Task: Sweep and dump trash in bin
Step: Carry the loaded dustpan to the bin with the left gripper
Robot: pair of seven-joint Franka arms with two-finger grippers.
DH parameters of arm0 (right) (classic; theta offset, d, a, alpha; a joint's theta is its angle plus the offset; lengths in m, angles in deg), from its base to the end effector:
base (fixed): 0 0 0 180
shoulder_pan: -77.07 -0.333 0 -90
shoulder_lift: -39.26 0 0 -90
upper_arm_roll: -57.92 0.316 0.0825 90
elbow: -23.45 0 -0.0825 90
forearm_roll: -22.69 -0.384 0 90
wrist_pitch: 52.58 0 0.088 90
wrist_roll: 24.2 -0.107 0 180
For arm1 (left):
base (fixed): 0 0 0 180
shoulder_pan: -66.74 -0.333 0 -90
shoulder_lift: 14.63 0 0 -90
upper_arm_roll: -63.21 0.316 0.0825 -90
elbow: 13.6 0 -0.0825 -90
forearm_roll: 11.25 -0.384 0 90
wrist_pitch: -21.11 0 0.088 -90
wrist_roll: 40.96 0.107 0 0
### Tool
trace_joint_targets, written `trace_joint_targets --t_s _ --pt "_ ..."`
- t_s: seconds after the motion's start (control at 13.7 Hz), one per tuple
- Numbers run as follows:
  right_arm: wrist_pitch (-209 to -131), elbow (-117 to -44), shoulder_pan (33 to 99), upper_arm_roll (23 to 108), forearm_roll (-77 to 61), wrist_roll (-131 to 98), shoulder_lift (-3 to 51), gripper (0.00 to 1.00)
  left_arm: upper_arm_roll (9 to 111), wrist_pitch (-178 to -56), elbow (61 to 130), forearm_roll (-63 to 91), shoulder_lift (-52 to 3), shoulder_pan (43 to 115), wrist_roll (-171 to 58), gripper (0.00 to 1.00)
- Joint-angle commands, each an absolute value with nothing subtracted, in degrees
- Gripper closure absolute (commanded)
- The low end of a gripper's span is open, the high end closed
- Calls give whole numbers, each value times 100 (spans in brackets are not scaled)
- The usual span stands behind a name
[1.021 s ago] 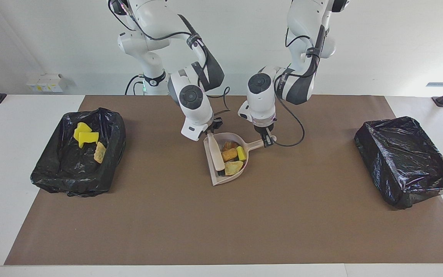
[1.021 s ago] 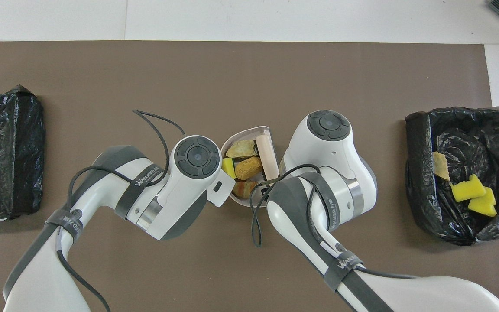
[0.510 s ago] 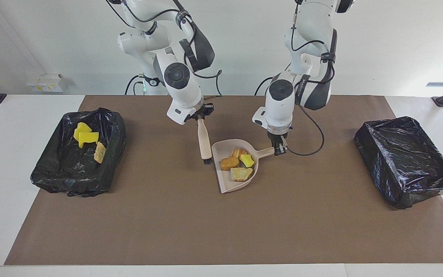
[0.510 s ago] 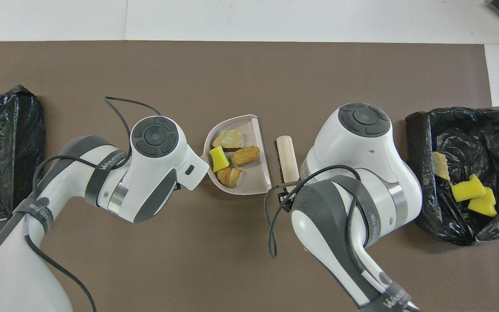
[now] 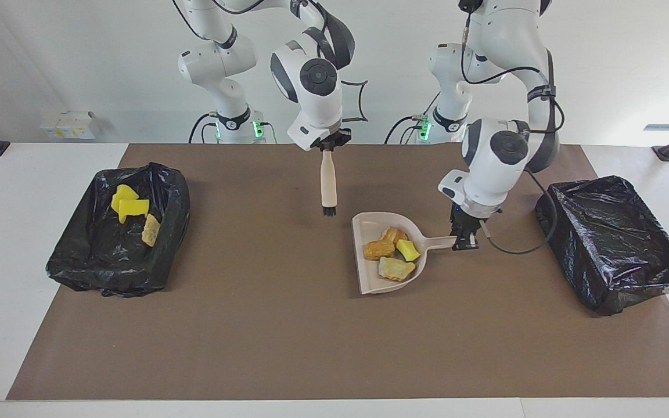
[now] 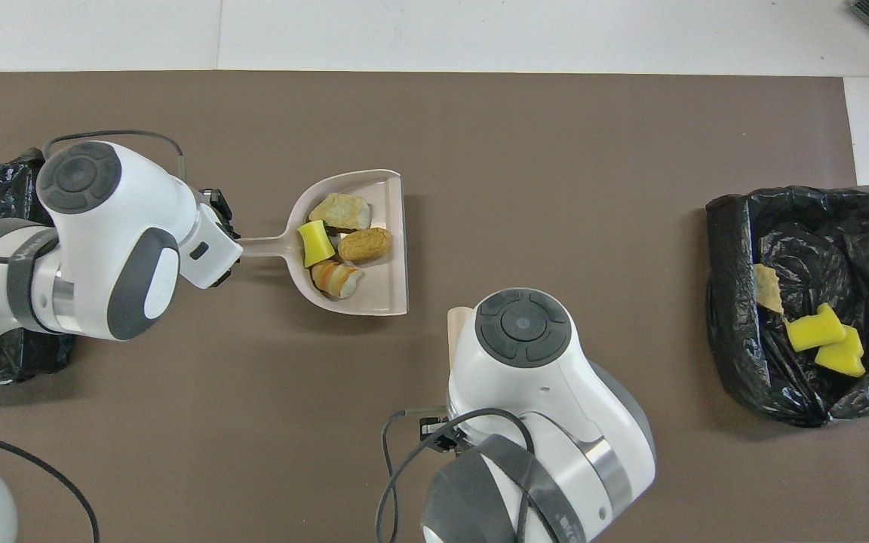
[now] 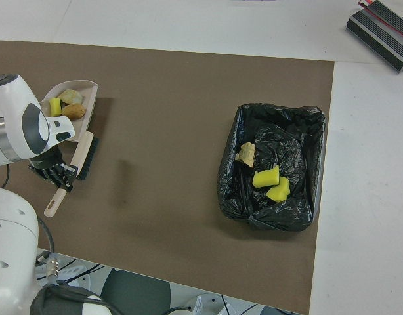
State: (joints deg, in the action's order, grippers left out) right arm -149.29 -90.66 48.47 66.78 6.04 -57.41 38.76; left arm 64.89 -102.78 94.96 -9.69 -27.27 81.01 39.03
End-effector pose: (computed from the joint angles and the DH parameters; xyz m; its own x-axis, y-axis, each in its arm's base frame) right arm 0.3971 0.3387 0.4382 0.9146 0.0051 -0.4042 -0.0157 -0.9987 -0.0483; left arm 0.5986 -0.1356 0.3922 -0.0318 -0.9992 0.0248 -0.9986 0.0307 -0.0433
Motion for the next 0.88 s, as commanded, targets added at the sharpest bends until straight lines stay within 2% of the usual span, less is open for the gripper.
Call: trace_joint_targets --t_s 0.0,0.44,0.66,0.8 --pt "-15460 -9696 4773 6662 353 -5759 4269 100 6427 -9853 9259 -635 -2562 7686 4489 100" --pt "-16295 -9749 4508 6662 361 -5328 3637 100 6453 -8332 8063 -519 -2570 6571 5642 100" --pt "-16814 -9749 4288 6662 353 -5696 3258 100 6479 -8260 8001 -572 -2579 5973 6212 100" --pt "-16894 -9749 4280 6662 353 -5715 3205 100 6497 -8243 7931 -746 -2596 5656 6485 100"
